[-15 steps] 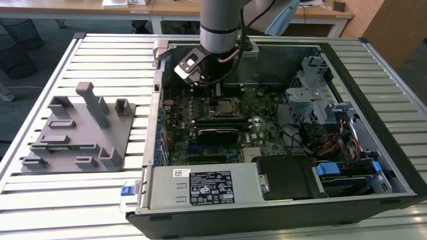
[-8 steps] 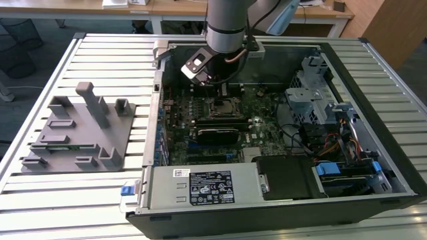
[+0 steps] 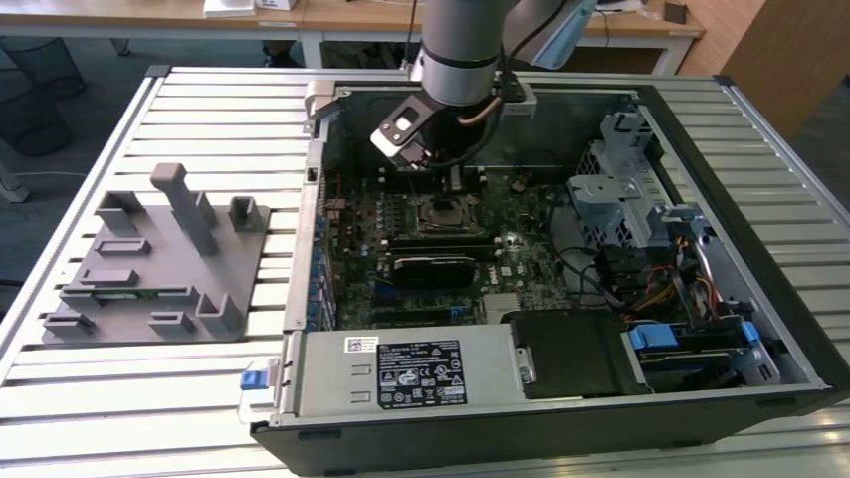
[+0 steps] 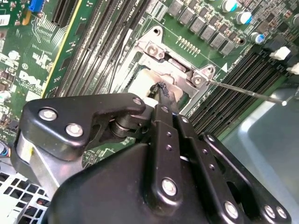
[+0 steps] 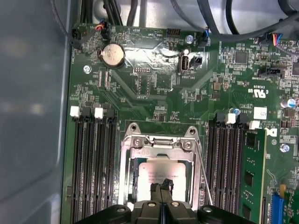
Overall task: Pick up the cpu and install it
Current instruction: 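Close the cpu cover, then install the first cpu locking lever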
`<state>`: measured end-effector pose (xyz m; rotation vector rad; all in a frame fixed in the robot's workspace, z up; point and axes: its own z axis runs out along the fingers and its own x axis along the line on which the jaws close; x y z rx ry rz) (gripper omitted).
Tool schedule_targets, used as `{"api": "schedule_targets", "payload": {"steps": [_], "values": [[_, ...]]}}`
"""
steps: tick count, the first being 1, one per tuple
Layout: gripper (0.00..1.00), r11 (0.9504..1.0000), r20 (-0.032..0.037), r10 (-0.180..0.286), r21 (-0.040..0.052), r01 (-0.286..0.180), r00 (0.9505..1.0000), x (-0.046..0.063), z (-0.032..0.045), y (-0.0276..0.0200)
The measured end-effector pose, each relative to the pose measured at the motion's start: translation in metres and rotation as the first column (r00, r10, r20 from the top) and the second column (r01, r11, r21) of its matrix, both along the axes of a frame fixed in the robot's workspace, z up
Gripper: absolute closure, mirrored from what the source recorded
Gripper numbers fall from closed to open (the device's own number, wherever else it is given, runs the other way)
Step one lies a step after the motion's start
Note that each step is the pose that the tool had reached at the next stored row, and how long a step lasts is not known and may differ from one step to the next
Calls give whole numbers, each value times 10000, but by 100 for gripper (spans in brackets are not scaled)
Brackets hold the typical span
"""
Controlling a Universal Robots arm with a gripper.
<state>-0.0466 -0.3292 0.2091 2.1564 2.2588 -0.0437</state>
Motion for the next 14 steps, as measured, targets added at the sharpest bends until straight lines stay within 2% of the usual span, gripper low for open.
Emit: {"api": "schedule_targets", "payload": {"steps": [9, 14], "values": [[89, 10000, -2, -2, -2, 2, 10000, 35, 4, 0], [89, 10000, -1, 1, 0, -1, 10000, 39, 58, 0]]}}
